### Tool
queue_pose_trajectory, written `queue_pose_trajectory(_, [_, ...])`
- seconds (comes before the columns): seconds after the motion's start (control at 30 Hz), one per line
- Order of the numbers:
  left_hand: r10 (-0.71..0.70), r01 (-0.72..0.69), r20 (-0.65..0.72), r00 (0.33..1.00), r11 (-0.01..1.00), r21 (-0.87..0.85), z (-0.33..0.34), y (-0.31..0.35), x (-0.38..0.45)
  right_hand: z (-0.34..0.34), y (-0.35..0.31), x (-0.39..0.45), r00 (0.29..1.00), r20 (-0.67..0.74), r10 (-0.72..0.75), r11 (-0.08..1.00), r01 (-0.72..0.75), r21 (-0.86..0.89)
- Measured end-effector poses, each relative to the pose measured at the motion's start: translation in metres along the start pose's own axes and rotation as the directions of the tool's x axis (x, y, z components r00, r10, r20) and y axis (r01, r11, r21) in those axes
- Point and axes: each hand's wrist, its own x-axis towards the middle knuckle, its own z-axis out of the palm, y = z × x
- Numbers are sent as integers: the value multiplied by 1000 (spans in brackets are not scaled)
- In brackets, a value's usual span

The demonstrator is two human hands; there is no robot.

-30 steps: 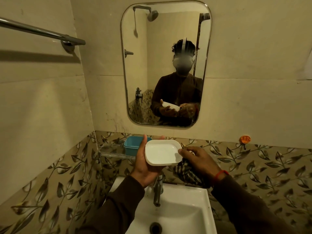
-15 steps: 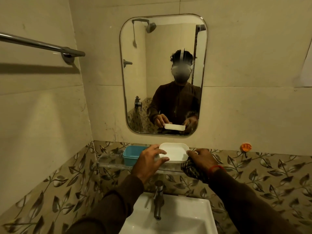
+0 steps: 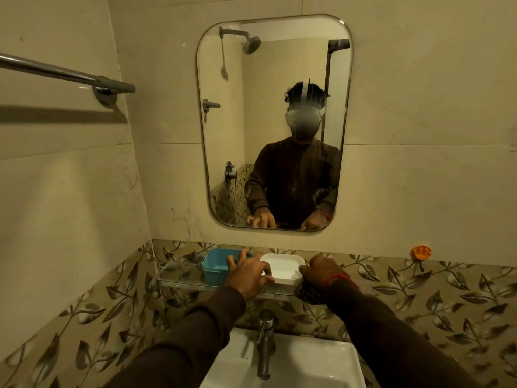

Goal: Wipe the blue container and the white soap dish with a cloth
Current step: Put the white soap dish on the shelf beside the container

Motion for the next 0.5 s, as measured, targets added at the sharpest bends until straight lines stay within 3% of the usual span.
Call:
queue_pose_trajectory(0.27, [-76,74,157,985,997,16,5,-1,11,7,-2,22,992,122,11,994,2,-106])
queue_pose_trajectory(0.5, [-89,85,267,960,996,28,2,3,11,5,14,22,997,72,-10,1000,12,-24])
